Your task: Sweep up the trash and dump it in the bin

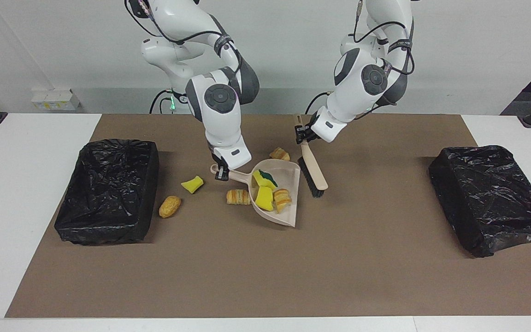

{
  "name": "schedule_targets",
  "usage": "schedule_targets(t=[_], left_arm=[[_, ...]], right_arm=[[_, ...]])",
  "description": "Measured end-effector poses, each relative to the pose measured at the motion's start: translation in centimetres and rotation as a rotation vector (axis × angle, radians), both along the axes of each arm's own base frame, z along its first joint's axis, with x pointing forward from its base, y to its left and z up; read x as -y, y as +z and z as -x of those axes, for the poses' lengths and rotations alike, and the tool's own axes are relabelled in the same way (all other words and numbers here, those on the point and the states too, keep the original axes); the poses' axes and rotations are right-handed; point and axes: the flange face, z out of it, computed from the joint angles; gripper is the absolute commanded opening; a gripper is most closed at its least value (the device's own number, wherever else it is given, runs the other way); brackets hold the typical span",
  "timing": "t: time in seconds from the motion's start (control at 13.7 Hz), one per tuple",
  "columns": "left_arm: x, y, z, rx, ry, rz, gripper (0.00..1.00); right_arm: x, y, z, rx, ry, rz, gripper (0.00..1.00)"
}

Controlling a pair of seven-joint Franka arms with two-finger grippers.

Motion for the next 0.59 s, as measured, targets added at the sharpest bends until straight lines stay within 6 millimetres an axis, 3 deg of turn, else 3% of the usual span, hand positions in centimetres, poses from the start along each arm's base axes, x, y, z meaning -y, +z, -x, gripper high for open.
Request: schedule_targets(t=[0.15, 0.29, 0.59], left_arm=[[-0.3, -1.1, 0.9, -0.025, 0.009, -0.018, 0.00], [-0.5, -2.6, 1.6, -0.051, 0.028, -0.041, 0.00], [0.4, -5.6, 4.3, -0.060, -0.007, -0.120, 0.00]], right_arm=[[1.5, 2.4, 1.1, -0.035, 0.014, 0.015, 0.00], [2.4, 3.4, 2.6, -0.083, 0.035, 0.035, 0.00], [2.2, 1.4, 6.3, -0.111, 0.100, 0.131, 0.00]])
